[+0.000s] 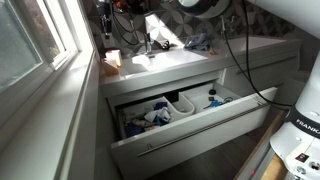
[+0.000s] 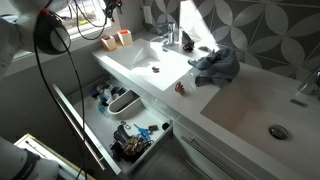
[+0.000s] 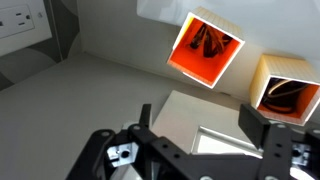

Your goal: Move the box to the left

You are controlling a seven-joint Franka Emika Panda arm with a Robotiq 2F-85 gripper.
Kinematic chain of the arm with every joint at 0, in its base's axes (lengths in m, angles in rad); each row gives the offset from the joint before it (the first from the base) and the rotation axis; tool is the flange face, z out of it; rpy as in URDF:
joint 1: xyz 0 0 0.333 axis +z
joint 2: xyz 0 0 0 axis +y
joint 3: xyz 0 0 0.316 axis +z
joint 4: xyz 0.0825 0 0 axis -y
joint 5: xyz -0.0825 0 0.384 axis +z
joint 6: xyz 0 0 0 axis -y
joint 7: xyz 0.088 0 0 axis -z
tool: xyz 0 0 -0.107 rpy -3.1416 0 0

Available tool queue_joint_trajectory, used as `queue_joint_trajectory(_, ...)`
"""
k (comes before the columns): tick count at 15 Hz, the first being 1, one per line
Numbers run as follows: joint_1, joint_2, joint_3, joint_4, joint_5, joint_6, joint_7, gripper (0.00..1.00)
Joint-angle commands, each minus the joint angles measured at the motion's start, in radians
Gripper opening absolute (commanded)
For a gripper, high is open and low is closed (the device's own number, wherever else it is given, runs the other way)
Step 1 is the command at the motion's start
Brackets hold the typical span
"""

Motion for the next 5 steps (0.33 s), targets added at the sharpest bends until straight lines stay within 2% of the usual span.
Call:
queue_joint_trajectory(1, 0.035, -0.054, -0.09, 0.002, -0.07, 0.029, 0.153, 1.0)
queue_joint_trajectory(4, 0.031, -0.092, -0.135, -0.001, -0.102, 0.029, 0.289, 1.0)
queue_joint_trajectory(5, 0.023, -0.084, -0.096, -0.018, -0.074, 0.031, 0.21, 1.0)
